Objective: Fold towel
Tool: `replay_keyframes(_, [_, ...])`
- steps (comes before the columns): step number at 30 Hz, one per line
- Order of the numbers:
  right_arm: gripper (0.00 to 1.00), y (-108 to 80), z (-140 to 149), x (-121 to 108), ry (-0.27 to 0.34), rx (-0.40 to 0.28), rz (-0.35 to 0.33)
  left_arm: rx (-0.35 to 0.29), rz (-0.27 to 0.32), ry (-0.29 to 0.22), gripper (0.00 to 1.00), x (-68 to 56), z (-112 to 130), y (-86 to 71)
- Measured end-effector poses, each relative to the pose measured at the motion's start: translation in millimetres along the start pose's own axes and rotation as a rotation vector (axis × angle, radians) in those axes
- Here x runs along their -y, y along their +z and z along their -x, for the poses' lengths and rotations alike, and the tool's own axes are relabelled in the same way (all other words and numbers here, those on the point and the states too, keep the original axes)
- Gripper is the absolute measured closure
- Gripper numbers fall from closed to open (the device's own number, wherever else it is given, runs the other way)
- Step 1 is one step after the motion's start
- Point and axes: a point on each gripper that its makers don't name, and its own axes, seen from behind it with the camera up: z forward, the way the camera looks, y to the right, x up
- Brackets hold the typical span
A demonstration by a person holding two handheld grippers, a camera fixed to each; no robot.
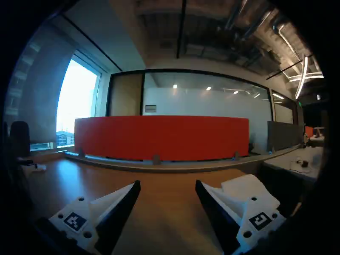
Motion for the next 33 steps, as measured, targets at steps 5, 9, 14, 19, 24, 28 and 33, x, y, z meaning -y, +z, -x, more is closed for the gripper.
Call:
replay_keyframes(5, [0.0,3.9,17.5,0.7,0.003,0.012,0.004,0.0,0.0,0.0,0.09,-0.2,0.2,-0.3])
replay_keyframes(9, [0.0,7.6,28.1,-1.1,0.001,0.025,0.011,0.0,0.0,0.0,0.09,-0.4,0.5,-0.2])
replay_keyframes(14, [0.0,12.4,39.9,-9.0,0.022,0.044,0.037,0.0,0.0,0.0,0.09,-0.3,0.8,0.1])
replay_keyframes(19, [0.0,14.1,47.9,-13.1,0.024,0.054,0.048,0.0,0.0,0.0,0.09,-0.5,1.2,0.3])
replay_keyframes(24, [0.0,14.7,54.5,-11.5,0.006,0.057,0.039,0.0,0.0,0.0,0.09,-0.8,1.2,0.6])
replay_keyframes(28, [0.0,12.7,57.3,-9.5,0.001,0.057,0.03,0.0,0.0,0.0,0.09,-1.0,1.3,0.6])
replay_keyframes(33, [0.0,10.4,57.6,-8.2,0.005,0.049,0.024,-0.001,0.0,0.0,0.09,-0.8,1.6,0.4])
